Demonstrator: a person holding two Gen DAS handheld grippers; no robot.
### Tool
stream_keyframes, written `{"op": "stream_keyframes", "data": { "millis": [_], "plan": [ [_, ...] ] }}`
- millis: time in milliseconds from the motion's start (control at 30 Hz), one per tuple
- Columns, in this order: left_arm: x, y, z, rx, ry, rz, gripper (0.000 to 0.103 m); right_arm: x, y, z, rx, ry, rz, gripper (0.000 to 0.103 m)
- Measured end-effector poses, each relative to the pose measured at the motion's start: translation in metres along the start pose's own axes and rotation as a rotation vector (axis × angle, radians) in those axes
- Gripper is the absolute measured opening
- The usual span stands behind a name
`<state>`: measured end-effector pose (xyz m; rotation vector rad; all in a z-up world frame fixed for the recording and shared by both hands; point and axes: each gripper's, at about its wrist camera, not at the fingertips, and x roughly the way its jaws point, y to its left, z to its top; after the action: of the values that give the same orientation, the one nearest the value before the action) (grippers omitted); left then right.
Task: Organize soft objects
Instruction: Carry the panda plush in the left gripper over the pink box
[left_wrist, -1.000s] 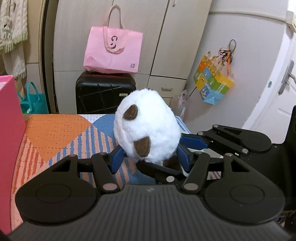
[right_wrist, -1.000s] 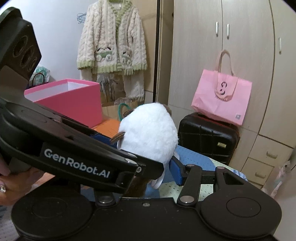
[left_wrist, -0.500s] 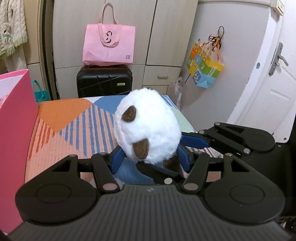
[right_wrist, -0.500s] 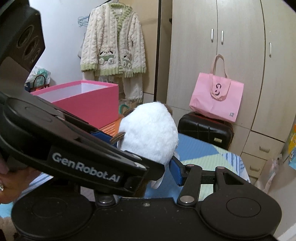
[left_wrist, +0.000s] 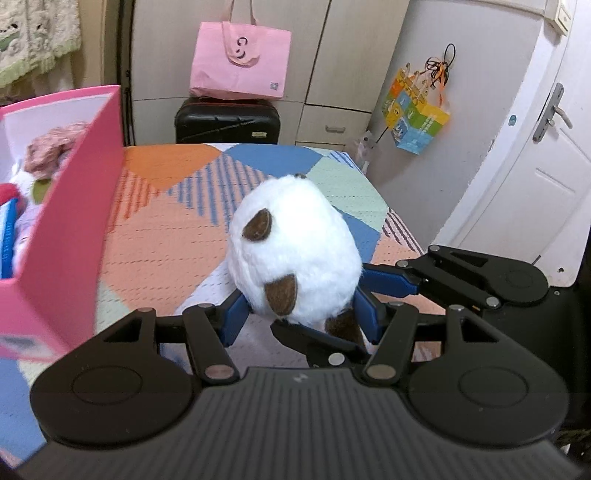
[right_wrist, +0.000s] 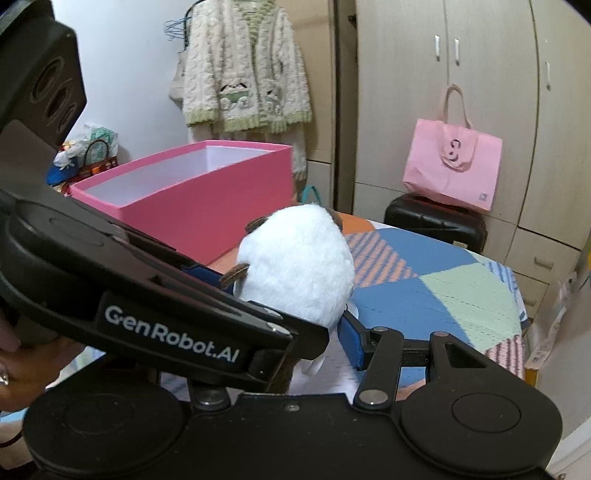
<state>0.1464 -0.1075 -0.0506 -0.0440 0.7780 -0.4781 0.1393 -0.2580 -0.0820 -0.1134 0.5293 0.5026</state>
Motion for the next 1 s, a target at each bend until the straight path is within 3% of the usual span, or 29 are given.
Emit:
{"op": "stream_keyframes", "data": {
  "millis": [367,633,800,1000],
  "plan": [
    [-0.073,0.037,0.003,-0.037,-0.136,0.035,0.059,-0.019,0.065,0.036,-0.095,-0.048,-0.003,0.059],
    [-0.112,0.075,0.030,-0.047,-0.234,0.111,0.059,-0.003,0.096,0.085,-0.173,-0.166,0.058,0.059],
    [-0.122,0.109,0.037,-0.081,-0.297,0.158,0.059,0.018,0.114,0.113,-0.236,-0.188,0.110,0.059],
    [-0.115,0.158,0.041,-0.169,-0.268,0.175,0.059,0.061,0.137,0.134,-0.208,-0.180,0.175,0.060]
  ]
}}
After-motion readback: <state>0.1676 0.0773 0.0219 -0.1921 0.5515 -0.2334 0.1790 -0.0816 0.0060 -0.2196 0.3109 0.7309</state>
